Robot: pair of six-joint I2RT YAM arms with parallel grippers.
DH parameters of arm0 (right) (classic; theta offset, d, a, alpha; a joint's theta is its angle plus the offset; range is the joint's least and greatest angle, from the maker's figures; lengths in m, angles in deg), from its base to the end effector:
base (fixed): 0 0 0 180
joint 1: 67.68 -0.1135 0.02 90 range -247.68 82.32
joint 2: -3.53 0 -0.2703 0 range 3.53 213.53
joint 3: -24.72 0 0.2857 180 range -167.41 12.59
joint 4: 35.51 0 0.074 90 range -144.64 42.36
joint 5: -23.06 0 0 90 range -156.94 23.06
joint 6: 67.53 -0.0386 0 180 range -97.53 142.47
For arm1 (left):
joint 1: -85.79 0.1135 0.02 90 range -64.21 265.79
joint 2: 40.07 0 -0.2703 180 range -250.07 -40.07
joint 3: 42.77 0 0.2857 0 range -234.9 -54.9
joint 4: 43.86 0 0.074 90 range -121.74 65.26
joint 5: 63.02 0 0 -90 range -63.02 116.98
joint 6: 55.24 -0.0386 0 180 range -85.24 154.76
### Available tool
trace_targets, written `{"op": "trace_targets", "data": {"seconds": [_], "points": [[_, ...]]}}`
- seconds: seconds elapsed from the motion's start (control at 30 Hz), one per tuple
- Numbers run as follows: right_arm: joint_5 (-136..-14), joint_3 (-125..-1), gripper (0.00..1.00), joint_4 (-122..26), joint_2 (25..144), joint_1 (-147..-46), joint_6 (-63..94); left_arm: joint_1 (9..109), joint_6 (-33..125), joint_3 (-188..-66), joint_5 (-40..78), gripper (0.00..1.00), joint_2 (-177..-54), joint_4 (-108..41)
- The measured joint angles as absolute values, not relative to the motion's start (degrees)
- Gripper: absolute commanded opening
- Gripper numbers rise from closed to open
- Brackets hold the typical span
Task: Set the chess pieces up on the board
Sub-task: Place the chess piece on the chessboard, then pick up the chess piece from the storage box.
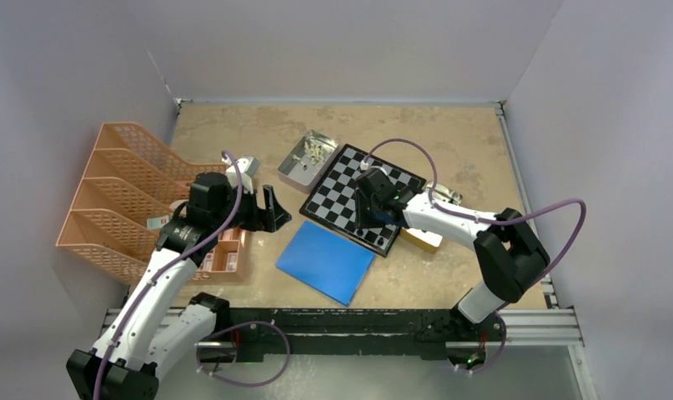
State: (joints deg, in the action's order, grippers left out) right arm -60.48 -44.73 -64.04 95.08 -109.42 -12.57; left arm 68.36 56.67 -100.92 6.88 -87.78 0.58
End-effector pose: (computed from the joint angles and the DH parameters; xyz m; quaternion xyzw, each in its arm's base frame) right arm 0.2740 0.2386 0.1894 -0.0360 0.9396 0.1673 0.2965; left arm 0.1969 -0.0757 0.3036 0.0479 0.8719 -0.3007 0.3834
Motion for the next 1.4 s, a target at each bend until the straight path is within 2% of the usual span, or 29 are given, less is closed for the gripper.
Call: {"op": "trace_targets", "data": {"seconds": [0.17, 0.43, 0.57, 0.73, 1.13, 1.4], "points": [[-59.60, -45.78, 0.50, -65.03, 94.84, -109.42, -13.75, 68.36, 56.67, -100.92, 6.88, 0.81, -87.78, 0.58], [-52.28, -46.59, 0.53, -67.87, 88.96, -109.14, -17.27, 68.36, 56.67, -100.92, 6.88, 0.81, -87.73, 0.58], [-50.31, -46.41, 0.50, -67.52, 83.51, -105.81, -17.56, 68.36, 56.67, -100.92, 6.88, 0.81, -87.67, 0.58], [-48.85, -45.08, 0.46, -66.99, 80.04, -94.21, -17.38, 68.36, 56.67, -100.92, 6.86, 0.81, -87.69, 0.56], [-45.79, -35.77, 0.39, -64.79, 80.45, -79.89, -18.30, 68.36, 56.65, -100.92, 6.84, 0.81, -87.67, 0.56], [-46.01, -33.84, 0.31, -58.88, 86.03, -76.63, -18.98, 68.36, 56.67, -100.92, 6.82, 0.81, -87.67, 0.56]]}}
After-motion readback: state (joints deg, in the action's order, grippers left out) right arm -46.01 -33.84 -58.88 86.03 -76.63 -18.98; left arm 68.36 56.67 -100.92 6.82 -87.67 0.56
